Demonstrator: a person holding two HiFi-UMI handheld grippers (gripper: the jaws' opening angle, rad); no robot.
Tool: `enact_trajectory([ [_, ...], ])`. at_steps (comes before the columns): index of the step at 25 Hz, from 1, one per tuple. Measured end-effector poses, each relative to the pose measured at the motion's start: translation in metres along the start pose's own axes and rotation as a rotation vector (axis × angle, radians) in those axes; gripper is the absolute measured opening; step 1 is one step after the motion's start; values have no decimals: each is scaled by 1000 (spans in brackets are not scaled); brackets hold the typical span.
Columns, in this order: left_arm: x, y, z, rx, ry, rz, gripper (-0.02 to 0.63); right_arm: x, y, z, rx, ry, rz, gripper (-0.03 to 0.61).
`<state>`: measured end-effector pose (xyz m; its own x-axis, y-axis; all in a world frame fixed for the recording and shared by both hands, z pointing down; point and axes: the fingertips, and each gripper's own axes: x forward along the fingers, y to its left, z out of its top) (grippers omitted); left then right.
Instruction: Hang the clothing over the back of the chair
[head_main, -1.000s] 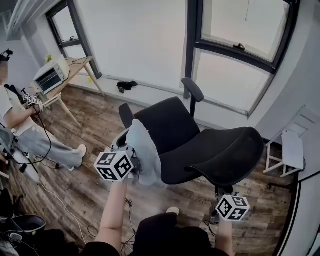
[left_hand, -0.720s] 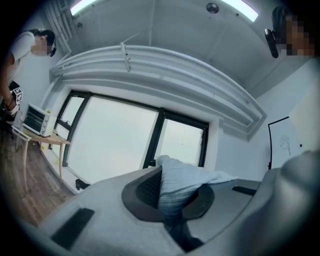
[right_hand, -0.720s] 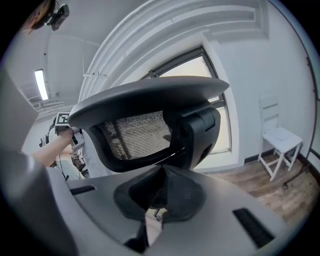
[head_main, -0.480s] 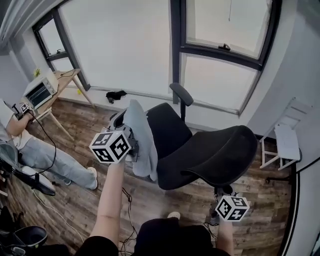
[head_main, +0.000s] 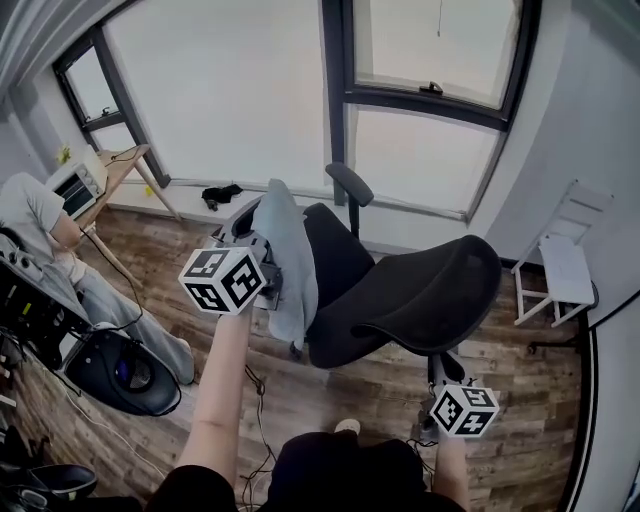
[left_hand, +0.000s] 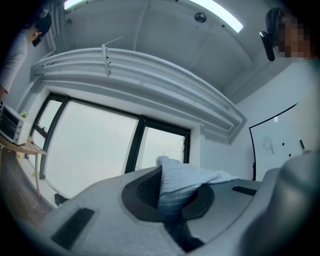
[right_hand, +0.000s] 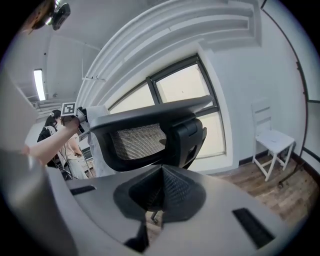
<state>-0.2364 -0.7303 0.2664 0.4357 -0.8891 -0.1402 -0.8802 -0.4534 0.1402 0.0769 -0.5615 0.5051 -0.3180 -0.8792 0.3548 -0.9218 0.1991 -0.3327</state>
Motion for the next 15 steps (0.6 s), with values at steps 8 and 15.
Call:
enact_trajectory([
  [8,22,-63,32,20,-52,-65,12,-36,-18,9,-3,-17,5,0],
  [15,21,-139,34,46,-74,-129,11,-76,-42,0,-2,-37,23,0],
])
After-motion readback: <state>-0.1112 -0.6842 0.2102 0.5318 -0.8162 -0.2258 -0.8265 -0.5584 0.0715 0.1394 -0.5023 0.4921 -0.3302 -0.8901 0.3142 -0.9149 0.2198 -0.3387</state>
